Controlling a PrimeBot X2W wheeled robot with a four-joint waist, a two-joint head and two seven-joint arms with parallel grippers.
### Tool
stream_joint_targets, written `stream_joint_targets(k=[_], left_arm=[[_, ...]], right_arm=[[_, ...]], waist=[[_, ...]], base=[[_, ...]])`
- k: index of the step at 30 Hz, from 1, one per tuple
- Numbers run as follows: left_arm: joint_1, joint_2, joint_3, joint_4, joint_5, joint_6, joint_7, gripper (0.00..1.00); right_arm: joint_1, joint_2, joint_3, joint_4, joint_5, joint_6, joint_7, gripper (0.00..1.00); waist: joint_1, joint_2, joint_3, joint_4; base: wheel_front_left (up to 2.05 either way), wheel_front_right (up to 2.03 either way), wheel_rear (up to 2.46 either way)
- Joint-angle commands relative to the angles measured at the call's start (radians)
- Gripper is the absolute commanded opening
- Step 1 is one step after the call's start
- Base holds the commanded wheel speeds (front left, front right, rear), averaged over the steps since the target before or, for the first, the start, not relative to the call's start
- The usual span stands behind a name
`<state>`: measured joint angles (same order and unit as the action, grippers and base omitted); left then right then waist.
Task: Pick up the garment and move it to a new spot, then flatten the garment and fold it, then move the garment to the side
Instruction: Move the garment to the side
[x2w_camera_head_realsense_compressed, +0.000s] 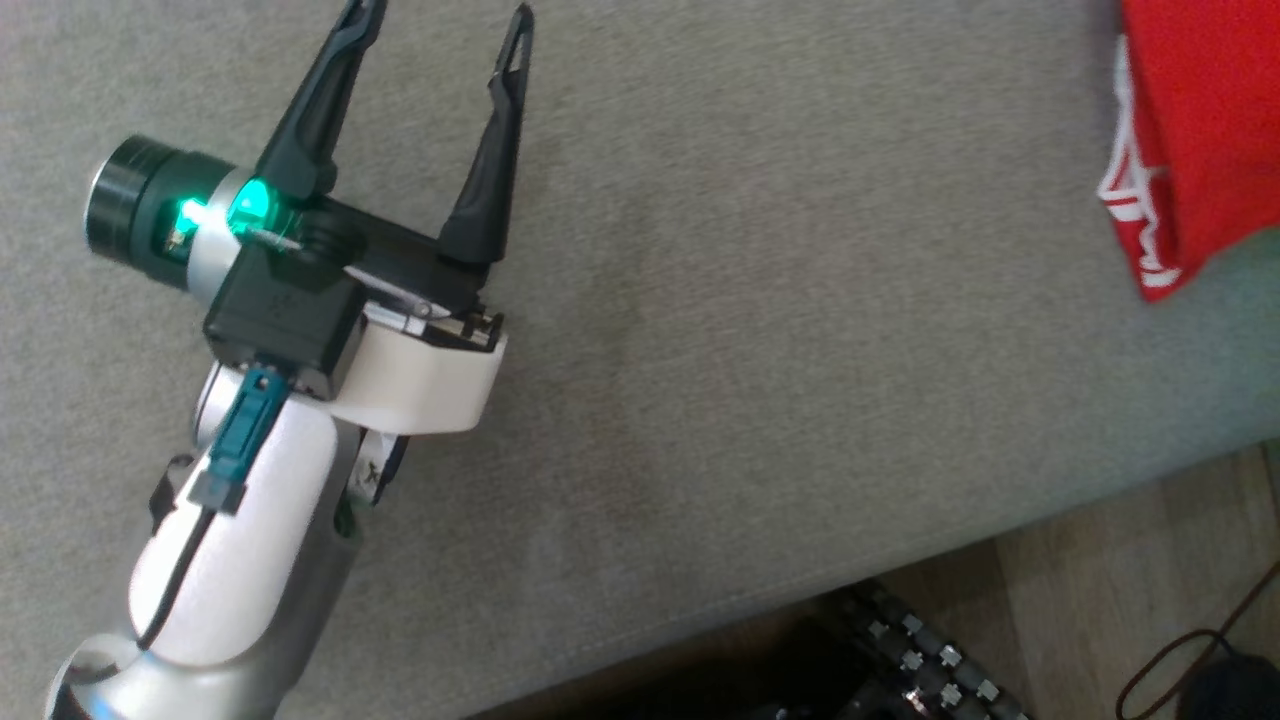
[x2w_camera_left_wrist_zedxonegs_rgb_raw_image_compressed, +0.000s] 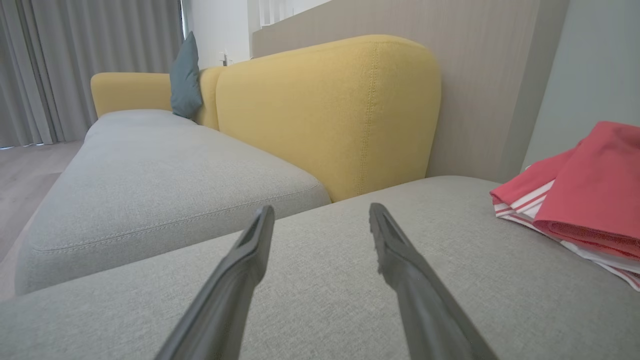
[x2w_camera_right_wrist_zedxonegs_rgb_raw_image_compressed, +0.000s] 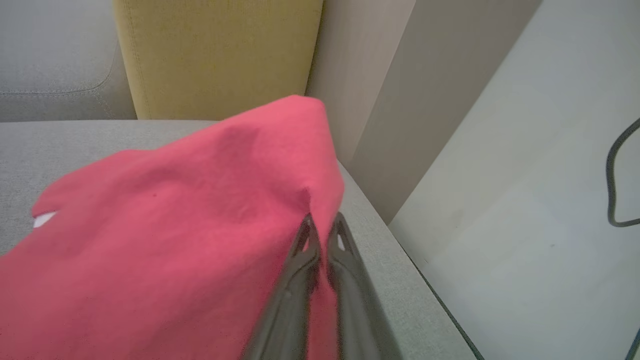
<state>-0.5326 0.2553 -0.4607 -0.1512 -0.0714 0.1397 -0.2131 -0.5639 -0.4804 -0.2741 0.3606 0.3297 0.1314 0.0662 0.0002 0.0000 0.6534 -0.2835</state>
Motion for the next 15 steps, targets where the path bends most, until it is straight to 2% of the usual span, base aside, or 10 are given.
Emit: stream_joint_targets(k=[1, 4, 6, 7, 13, 15], left_arm=[[-0.019, 0.02, 0.022, -0.033, 0.007, -0.003, 0.001, 1.0], [-0.03, 0.017, 0.021, -0.027, 0.004, -0.004, -0.003, 1.0], [-0.031, 0.015, 0.022, -0.022, 0.001, -0.002, -0.008, 1.0], [-0.031, 0.015, 0.022, -0.019, -0.001, -0.001, -0.01, 1.0], [-0.012, 0.005, 0.023, 0.004, -0.019, 0.007, -0.027, 1.0], [0.009, 0.002, 0.026, 0.018, -0.031, 0.014, -0.034, 1.0]], right_arm=[[-0.003, -0.033, -0.012, -0.018, -0.006, -0.001, -0.013, 0.0], [-0.017, -0.025, -0.046, 0.032, -0.017, -0.001, -0.034, 0.71], [-0.019, -0.021, -0.056, 0.054, -0.019, -0.001, -0.053, 0.87], [-0.017, -0.02, -0.06, 0.064, -0.019, -0.001, -0.059, 1.0], [0.039, -0.004, -0.118, 0.081, -0.038, -0.001, -0.085, 1.0], [0.086, 0.021, -0.139, 0.035, -0.052, -0.001, -0.121, 1.0]], waist=[[-0.0002, 0.0, 0.018, 0.015], [-0.0002, 0.0, 0.031, 0.03], [-0.0002, 0.0, 0.033, 0.036], [-0.0002, 0.0, 0.032, 0.04], [-0.0002, 0.0, 0.0, 0.061], [-0.0002, 0.0, -0.033, 0.071]], base=[[0.0, 0.0, 0.0], [0.0, 0.0, 0.0], [0.0, 0.0, 0.0], [0.0, 0.0, 0.0], [0.0, 0.0, 0.0], [0.0, 0.0, 0.0]])
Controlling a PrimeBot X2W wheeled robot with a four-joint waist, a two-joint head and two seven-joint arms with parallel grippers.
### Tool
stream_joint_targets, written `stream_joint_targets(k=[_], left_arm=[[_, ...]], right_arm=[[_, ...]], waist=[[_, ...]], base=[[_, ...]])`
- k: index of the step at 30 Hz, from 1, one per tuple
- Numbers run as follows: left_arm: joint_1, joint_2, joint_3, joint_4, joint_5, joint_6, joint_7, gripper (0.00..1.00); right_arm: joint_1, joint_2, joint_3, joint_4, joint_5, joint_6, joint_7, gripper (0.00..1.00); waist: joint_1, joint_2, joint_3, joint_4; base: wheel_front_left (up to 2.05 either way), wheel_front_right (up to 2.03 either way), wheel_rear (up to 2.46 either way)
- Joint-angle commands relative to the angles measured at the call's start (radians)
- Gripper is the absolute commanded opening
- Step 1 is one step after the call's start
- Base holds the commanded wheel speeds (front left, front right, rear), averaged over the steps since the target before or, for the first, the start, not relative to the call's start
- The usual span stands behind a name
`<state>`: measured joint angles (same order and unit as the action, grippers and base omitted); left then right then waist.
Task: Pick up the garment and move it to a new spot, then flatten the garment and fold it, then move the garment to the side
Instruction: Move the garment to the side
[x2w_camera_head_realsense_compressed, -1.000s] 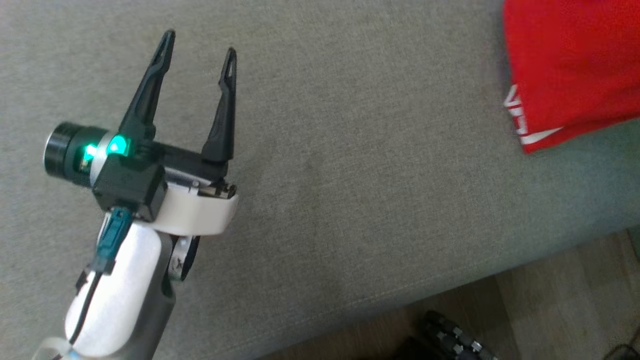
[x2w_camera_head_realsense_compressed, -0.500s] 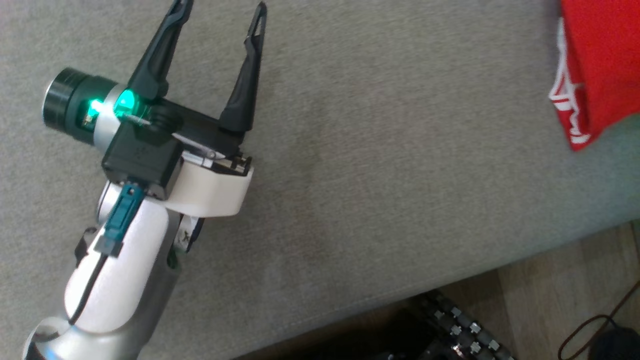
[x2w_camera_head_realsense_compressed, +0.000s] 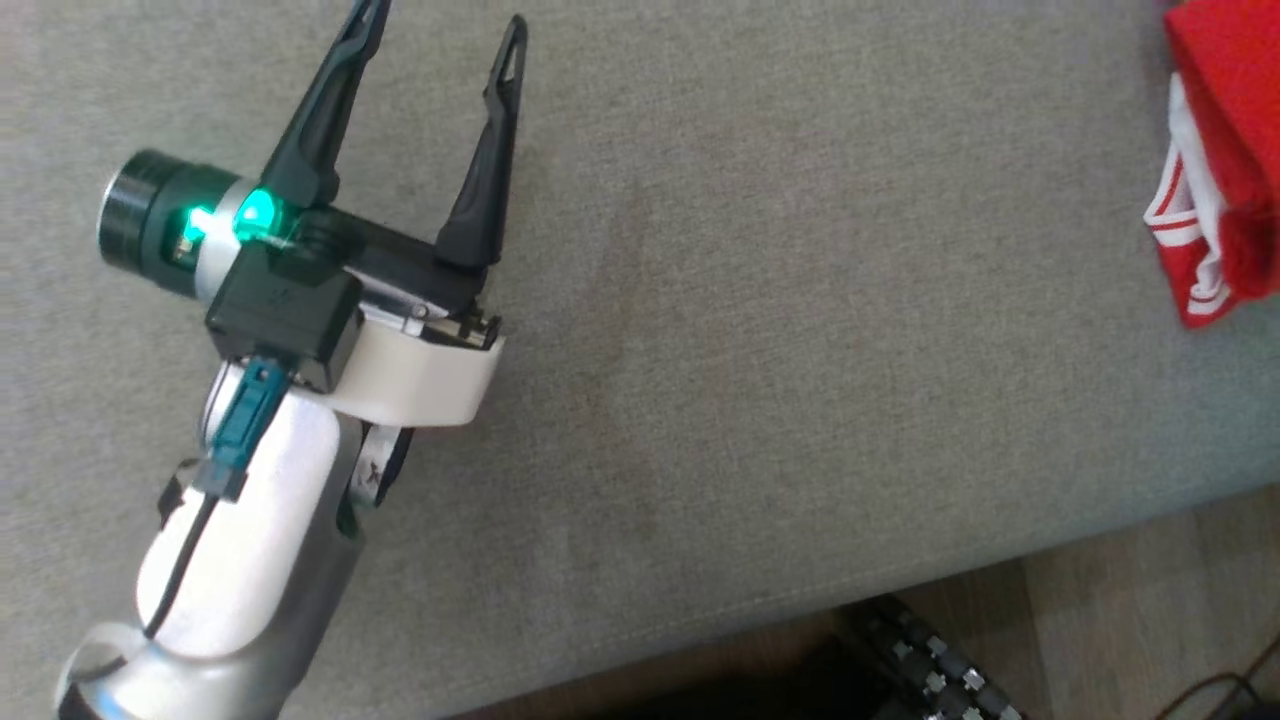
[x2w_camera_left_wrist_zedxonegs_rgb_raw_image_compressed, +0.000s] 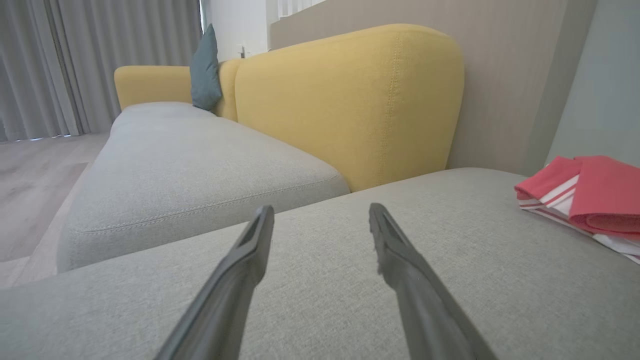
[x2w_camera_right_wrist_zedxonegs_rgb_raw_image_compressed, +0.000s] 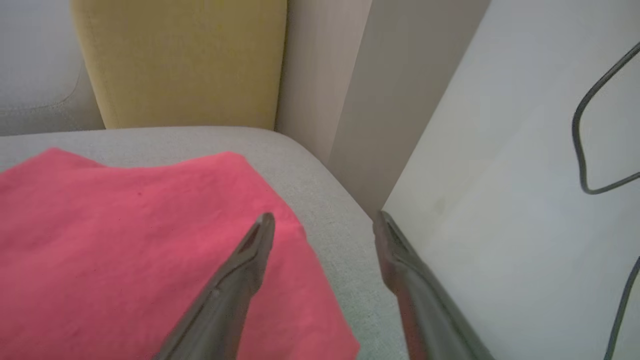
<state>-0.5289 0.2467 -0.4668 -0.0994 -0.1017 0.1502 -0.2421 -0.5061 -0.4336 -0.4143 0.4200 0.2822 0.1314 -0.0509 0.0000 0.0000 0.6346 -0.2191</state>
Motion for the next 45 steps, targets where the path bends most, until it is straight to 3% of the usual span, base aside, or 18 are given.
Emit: stream_joint_targets(k=[1, 5, 10, 17, 25, 35, 45], left_arm=[[0.015, 0.01, 0.035, -0.029, -0.005, 0.007, -0.007, 1.0], [0.064, 0.004, 0.047, -0.014, -0.034, 0.019, -0.012, 1.0], [0.139, 0.0, 0.077, -0.001, -0.076, 0.04, -0.016, 1.0], [0.247, -0.001, 0.131, 0.007, -0.118, 0.081, -0.019, 1.0], [0.32, 0.006, 0.177, 0.017, -0.135, 0.102, -0.019, 1.0], [0.409, 0.01, 0.208, 0.036, -0.144, 0.112, -0.02, 1.0], [0.497, 0.024, 0.195, 0.065, -0.167, 0.09, -0.009, 1.0]], right_arm=[[0.047, -0.011, -0.001, -0.047, -0.005, -0.001, -0.013, 1.0], [0.145, 0.065, 0.031, -0.179, -0.02, -0.001, -0.043, 1.0], [0.25, 0.168, 0.145, -0.348, -0.044, -0.001, -0.063, 1.0], [0.331, 0.265, 0.29, -0.474, -0.063, -0.001, -0.047, 1.0], [0.36, 0.303, 0.379, -0.538, -0.071, -0.001, -0.043, 1.0], [0.447, 0.33, 0.377, -0.557, -0.084, -0.001, -0.014, 1.0], [0.535, 0.34, 0.376, -0.565, -0.095, -0.001, 0.026, 1.0]], waist=[[0.0, 0.0, -0.028, 0.009], [0.0, 0.0, -0.092, 0.028], [0.0, 0.0, -0.174, 0.053], [0.0, 0.0, -0.268, 0.104], [0.0, 0.0, -0.344, 0.156], [0.0, 0.0, -0.438, 0.171], [0.0, 0.0, -0.533, 0.167]], base=[[0.0, 0.0, 0.0], [0.0, 0.0, 0.0], [0.0, 0.0, 0.0], [0.0, 0.0, 0.0], [0.0, 0.0, 0.0], [0.0, 0.0, 0.0], [0.0, 0.0, 0.0]])
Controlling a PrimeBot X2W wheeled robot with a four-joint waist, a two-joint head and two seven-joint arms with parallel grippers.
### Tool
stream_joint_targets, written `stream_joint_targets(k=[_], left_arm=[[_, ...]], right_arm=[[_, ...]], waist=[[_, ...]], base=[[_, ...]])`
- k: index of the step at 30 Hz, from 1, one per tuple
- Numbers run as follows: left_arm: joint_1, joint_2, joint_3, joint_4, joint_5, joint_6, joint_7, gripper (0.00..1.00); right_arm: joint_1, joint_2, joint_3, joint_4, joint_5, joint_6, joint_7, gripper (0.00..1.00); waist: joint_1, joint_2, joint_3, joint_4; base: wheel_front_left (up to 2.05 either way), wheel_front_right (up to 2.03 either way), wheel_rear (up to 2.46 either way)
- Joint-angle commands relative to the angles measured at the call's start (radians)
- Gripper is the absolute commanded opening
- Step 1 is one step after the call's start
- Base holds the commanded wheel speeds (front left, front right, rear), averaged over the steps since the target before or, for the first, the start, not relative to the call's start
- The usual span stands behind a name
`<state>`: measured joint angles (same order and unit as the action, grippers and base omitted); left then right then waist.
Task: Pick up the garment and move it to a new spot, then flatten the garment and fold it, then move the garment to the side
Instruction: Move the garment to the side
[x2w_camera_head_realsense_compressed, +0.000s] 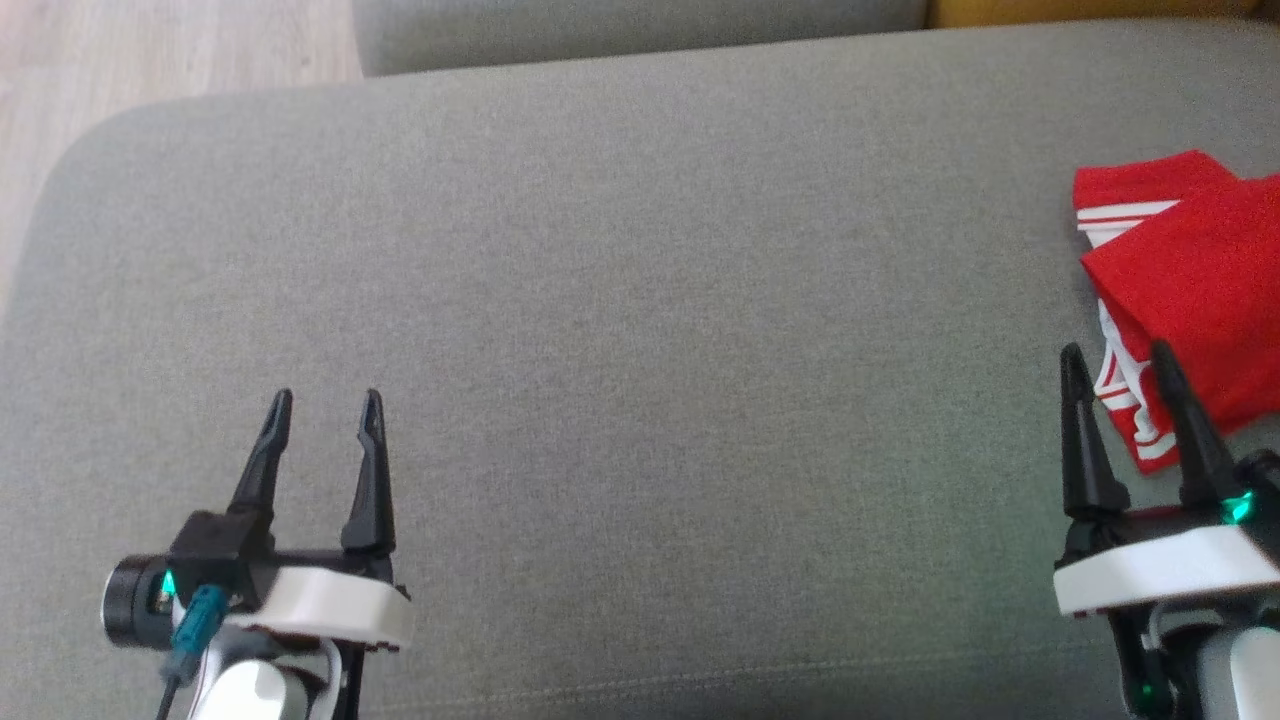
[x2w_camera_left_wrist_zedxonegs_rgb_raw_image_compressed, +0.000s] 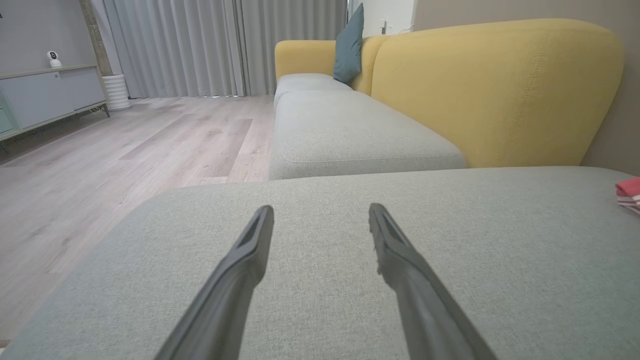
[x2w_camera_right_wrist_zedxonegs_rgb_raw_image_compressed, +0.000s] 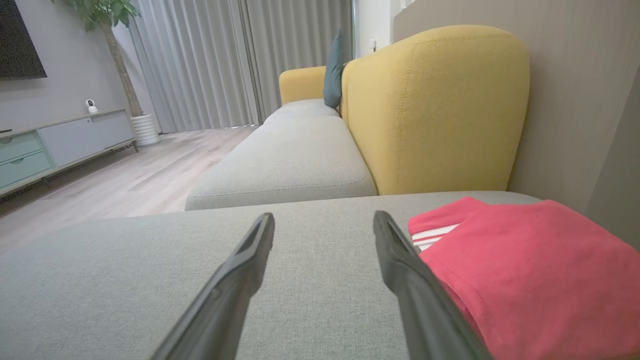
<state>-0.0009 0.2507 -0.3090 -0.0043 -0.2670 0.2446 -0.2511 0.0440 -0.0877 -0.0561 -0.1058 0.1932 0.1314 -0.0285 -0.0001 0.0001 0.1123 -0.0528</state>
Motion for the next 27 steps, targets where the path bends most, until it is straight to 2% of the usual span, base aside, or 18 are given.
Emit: stream_joint_targets(k=[1, 13, 27], left_arm=[[-0.025, 0.022, 0.035, -0.028, -0.003, -0.005, 0.002, 1.0], [0.035, 0.04, 0.022, -0.037, -0.008, 0.007, 0.039, 1.0], [0.056, 0.052, 0.017, -0.049, -0.014, 0.017, 0.057, 1.0]], right_arm=[[-0.008, -0.006, 0.018, -0.04, -0.007, -0.001, 0.007, 1.0], [0.042, -0.004, 0.022, -0.046, -0.023, -0.001, 0.032, 1.0], [0.061, 0.006, 0.021, -0.05, -0.018, -0.001, 0.044, 1.0]], waist=[[0.0001, -0.0001, -0.017, 0.0], [0.0001, -0.0001, -0.08, 0.0], [0.0001, -0.0001, -0.106, -0.001]], base=[[0.0, 0.0, 0.0], [0.0, 0.0, 0.0], [0.0, 0.0, 0.0]])
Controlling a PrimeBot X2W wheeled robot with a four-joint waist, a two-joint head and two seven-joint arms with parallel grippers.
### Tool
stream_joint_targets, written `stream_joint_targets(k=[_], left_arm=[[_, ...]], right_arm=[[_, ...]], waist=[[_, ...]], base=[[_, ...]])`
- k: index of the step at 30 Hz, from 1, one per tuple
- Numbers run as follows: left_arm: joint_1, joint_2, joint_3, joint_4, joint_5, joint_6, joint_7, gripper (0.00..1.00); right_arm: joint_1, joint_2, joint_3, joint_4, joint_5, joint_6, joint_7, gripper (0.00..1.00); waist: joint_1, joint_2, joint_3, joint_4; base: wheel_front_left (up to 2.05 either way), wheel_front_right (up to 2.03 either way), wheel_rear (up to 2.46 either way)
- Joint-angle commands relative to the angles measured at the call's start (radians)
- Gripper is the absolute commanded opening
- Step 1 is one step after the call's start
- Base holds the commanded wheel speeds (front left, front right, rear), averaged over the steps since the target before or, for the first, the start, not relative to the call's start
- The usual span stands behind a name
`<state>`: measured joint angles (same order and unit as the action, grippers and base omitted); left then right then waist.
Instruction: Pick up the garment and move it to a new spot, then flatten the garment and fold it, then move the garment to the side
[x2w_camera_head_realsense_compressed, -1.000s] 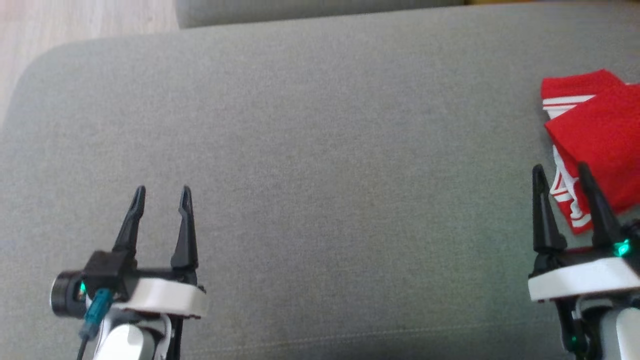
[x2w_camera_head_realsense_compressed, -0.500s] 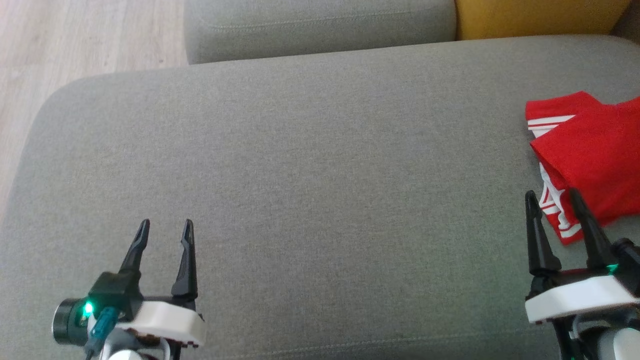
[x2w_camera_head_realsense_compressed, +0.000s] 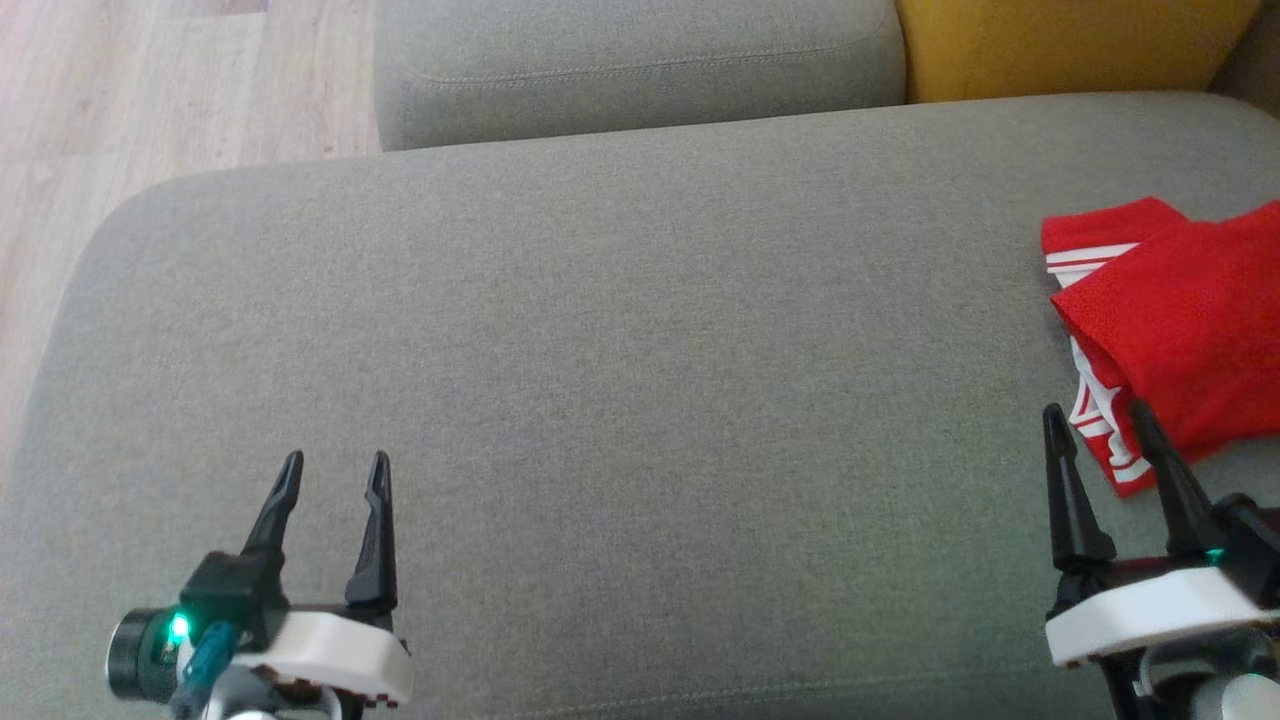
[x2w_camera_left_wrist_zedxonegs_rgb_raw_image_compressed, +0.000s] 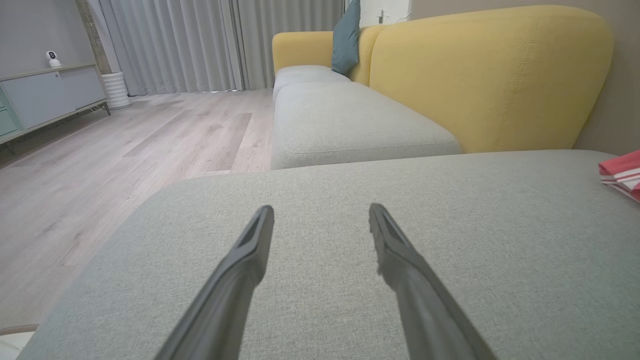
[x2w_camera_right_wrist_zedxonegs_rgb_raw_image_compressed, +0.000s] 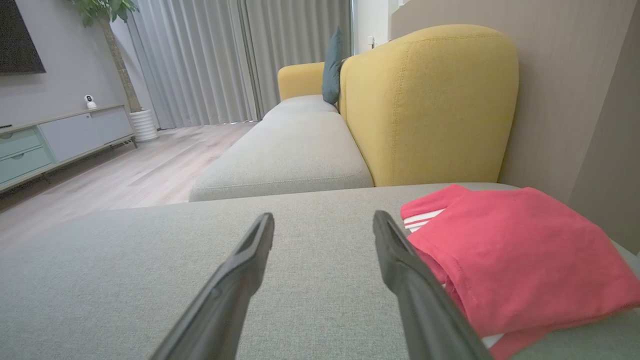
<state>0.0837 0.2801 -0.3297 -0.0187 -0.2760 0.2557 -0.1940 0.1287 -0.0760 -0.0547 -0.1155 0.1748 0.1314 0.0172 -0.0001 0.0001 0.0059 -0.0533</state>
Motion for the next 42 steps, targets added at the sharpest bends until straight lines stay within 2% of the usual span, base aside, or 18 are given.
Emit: stream_joint_targets(k=[1, 30, 31, 32, 35, 42], left_arm=[[-0.028, 0.022, 0.037, -0.036, -0.006, 0.007, 0.0, 1.0], [-0.04, 0.031, 0.023, -0.037, -0.016, 0.02, 0.0, 1.0], [-0.041, 0.031, 0.021, -0.037, -0.017, 0.017, 0.0, 0.0], [0.009, 0.005, -0.014, -0.005, -0.012, 0.017, 0.0, 0.0], [0.028, -0.012, -0.023, 0.042, -0.014, 0.016, 0.0, 0.0], [0.021, -0.019, -0.005, 0.046, -0.082, 0.0, 0.01, 0.0]], right_arm=[[-0.023, -0.005, 0.02, -0.04, 0.0, -0.001, -0.002, 1.0], [-0.018, 0.012, 0.013, -0.049, -0.001, -0.001, 0.002, 1.0], [-0.017, 0.013, 0.012, -0.051, -0.002, -0.001, 0.003, 0.0], [0.004, 0.017, -0.008, -0.005, 0.001, 0.0, 0.0, 0.0], [0.011, 0.018, -0.004, 0.05, 0.003, 0.0, 0.0, 0.0], [0.001, 0.015, -0.002, 0.063, 0.077, 0.0, 0.001, 0.0]], waist=[[0.0001, -0.0001, 0.0, -0.001], [0.0001, -0.0001, 0.007, 0.009], [0.0001, -0.0001, 0.006, 0.01], [0.0001, -0.0001, 0.007, 0.01], [0.0001, -0.0001, 0.007, 0.01], [0.0001, -0.0001, 0.006, 0.012]], base=[[0.0, 0.0, 0.0], [0.0, 0.0, 0.0], [0.0, 0.0, 0.0], [0.0, 0.0, 0.0], [0.0, 0.0, 0.0], [0.0, 0.0, 0.0]])
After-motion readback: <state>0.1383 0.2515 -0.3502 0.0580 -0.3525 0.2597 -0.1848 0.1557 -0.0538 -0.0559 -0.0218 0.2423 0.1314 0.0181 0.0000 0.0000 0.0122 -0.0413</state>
